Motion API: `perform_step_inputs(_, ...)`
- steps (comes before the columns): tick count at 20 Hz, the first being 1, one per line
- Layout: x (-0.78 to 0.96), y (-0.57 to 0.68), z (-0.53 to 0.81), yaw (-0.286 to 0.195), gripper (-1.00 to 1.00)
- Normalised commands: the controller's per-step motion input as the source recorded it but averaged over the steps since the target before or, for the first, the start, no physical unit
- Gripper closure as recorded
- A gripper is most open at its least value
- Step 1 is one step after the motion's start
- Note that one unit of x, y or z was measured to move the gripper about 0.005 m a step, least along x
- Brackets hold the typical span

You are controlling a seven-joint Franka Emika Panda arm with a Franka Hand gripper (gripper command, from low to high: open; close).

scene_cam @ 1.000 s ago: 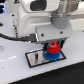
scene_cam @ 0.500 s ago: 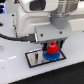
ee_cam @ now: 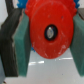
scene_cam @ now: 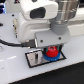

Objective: Insert the blue gear onto the right peg, followed by the red gear

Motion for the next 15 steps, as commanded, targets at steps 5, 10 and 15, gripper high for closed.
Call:
perform_step_inputs(5, 0.01, 0.10, 0.42, 0.000, -1.00)
perform_step_inputs(10, 0.00, 0.05, 0.54, 0.000, -1.00)
perform_step_inputs(15, 0.01, 0.00, 0.01, 0.000, -1.00)
